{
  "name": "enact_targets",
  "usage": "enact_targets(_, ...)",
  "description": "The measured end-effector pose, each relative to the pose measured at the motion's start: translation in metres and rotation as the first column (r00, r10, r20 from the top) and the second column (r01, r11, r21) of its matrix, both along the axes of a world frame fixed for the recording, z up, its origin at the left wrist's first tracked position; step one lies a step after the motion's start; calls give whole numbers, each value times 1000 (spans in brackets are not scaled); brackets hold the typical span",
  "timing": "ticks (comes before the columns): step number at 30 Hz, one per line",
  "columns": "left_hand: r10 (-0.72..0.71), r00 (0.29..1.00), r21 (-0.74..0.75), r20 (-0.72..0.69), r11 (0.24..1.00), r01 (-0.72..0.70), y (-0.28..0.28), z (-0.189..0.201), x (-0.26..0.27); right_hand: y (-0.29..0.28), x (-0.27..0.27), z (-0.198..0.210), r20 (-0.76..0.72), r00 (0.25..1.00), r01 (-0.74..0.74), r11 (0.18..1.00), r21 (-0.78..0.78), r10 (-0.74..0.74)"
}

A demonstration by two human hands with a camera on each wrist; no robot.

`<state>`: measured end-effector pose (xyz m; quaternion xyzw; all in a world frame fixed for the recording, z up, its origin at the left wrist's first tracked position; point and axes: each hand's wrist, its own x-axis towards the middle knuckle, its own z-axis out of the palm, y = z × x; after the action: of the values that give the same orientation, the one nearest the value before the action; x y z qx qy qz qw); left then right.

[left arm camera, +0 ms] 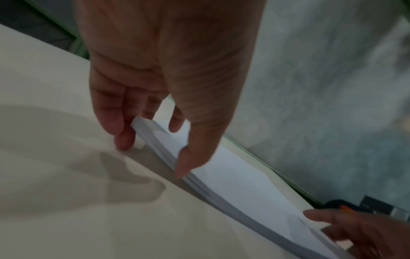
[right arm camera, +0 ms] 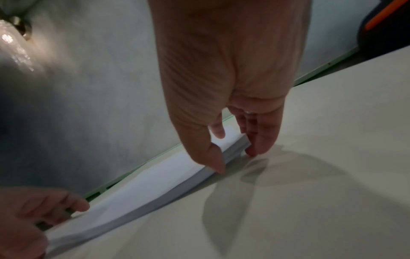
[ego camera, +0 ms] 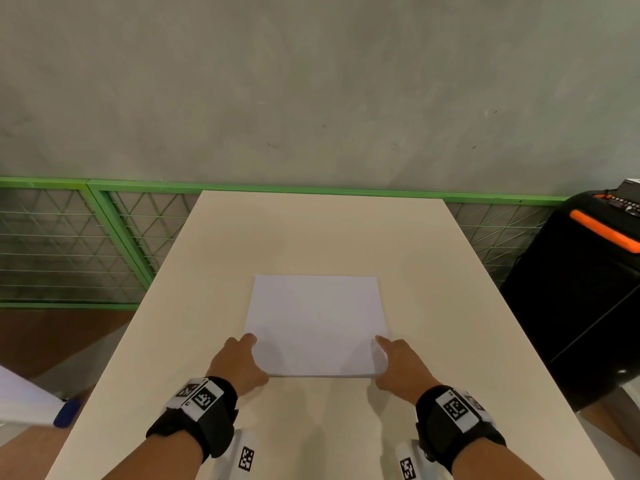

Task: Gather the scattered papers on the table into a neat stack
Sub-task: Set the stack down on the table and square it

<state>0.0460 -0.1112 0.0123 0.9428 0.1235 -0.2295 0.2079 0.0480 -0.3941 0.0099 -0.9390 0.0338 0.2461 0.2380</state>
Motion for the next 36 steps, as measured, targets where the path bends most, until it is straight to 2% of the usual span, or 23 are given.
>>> enact_targets(6,-64,996,147,64,988,54,1,-4,3,3,-3,-5,109,993,-30,989,-145,46)
enact_targets(21,-168,986,245,0,956,163,2,3,7,1,5,3,67,996,-47,984,-174,59)
enact_targets(31,-180,983,240,-28,954,182,1,6,6,0,5,2,51,998,-33,988,-154,41)
enact_targets(36,-132,991,165,-27,977,134,2,6,2,0,2,1,46,998,-35,989,-143,42)
